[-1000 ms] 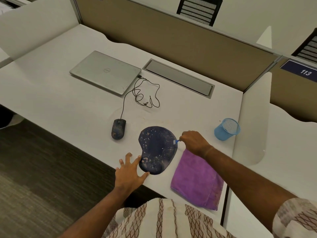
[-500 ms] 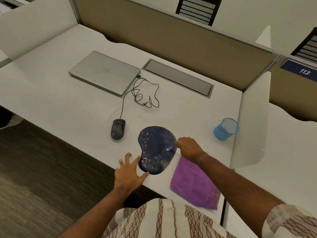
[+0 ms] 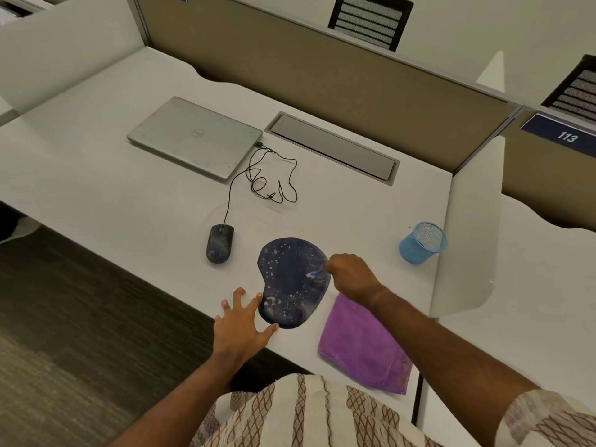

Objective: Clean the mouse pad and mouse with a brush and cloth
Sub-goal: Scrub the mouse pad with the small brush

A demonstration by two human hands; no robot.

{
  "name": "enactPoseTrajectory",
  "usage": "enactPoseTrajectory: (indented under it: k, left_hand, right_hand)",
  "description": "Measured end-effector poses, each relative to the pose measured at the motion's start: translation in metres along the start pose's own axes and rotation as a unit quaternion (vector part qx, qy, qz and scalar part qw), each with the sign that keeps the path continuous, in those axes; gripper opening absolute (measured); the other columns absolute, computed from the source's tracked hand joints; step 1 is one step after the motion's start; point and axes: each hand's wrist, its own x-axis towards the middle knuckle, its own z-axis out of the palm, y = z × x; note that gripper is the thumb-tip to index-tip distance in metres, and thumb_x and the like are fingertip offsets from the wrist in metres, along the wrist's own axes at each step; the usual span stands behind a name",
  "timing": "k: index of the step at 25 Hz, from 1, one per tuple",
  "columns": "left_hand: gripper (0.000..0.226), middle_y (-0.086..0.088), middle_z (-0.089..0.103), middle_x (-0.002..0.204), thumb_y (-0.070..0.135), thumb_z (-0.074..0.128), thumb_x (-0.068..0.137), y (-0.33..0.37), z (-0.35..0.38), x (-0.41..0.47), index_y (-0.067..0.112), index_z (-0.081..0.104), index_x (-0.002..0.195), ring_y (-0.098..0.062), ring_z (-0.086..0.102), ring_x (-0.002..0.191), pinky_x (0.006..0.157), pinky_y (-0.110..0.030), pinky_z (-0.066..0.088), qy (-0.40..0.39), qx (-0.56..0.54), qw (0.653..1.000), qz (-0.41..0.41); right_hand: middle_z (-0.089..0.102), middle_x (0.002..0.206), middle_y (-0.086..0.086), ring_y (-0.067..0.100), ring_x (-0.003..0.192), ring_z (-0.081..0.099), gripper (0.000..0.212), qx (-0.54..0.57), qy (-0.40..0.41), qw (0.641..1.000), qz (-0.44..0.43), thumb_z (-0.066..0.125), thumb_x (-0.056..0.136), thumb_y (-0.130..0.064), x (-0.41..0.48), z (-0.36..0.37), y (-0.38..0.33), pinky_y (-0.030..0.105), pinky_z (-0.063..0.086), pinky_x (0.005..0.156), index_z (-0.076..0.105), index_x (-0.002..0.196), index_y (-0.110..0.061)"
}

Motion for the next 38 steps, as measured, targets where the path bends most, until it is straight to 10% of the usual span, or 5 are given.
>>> enactPoseTrajectory:
  k: [38]
  left_hand:
    - [0.087,-0.002,0.020,0.158,0.086,0.051,0.073,0.002,-0.020,0.006,0.044,0.033,0.147,-0.044,0.036,0.141,0.104,-0.052,0.046,-0.046,0.005,0.999,0.013]
  right_hand:
    - [0.067,0.110,0.012,0.026,0.096,0.062,0.027,-0.044,-0.059,0.997,0.016,0.045,0.102,-0.020,-0.008,0.003,-0.011,0.036,0.048,0.083,0.067,0.114,-0.010]
